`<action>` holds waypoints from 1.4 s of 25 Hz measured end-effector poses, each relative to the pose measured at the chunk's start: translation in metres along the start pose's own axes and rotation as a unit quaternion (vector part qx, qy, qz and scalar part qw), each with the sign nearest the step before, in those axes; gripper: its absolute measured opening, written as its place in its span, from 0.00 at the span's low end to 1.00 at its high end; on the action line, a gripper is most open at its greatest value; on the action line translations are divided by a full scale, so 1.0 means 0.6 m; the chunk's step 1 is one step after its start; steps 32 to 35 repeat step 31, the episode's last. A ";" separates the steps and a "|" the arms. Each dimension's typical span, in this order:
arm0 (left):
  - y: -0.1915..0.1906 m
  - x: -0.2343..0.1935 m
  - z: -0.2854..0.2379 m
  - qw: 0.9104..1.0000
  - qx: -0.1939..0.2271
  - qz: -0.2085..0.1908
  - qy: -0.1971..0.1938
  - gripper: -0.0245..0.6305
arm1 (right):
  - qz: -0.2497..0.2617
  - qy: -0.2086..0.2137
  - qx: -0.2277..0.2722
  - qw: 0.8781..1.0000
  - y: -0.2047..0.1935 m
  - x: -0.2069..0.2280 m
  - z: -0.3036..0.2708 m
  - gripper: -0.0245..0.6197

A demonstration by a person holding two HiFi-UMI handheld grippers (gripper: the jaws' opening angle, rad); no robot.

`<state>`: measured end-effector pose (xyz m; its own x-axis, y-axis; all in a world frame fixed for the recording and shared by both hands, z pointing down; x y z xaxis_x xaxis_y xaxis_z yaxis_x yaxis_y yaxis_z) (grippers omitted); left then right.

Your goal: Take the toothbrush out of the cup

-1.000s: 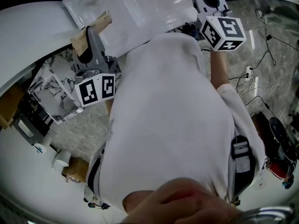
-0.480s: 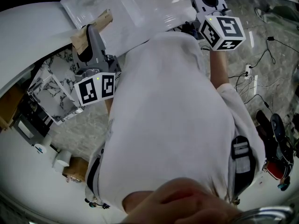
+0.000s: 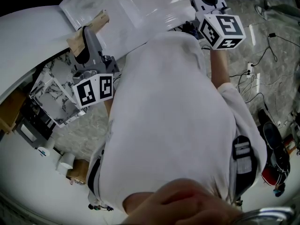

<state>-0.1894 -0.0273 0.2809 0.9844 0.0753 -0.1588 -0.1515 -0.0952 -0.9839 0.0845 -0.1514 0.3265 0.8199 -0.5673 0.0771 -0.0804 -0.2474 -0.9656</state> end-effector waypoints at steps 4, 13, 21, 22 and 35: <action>0.003 0.000 -0.004 1.000 0.002 0.000 -0.003 0.11 | 0.001 -0.002 0.000 1.000 0.001 0.003 0.001 0.06; 0.002 -0.002 -0.011 1.000 0.002 0.002 -0.005 0.11 | 0.007 -0.008 -0.003 1.000 0.000 0.005 -0.003 0.06; 0.003 -0.002 -0.015 1.000 0.005 0.003 -0.008 0.11 | 0.010 -0.013 -0.004 1.000 -0.001 0.007 -0.004 0.06; 0.003 -0.002 -0.015 1.000 0.005 0.002 -0.009 0.11 | 0.010 -0.013 -0.004 1.000 -0.001 0.008 -0.004 0.06; 0.005 -0.005 -0.013 1.000 0.004 0.003 -0.008 0.11 | 0.012 -0.013 -0.005 1.000 0.001 0.004 -0.006 0.06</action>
Point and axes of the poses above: the fingertips, and each gripper's own axes: z backward along the fingers, x to its right, y out of its top, the point moved 1 cm from there along z, backward along the fingers, and after that the axes turned 3 degrees about z, right-handed, at the moved point
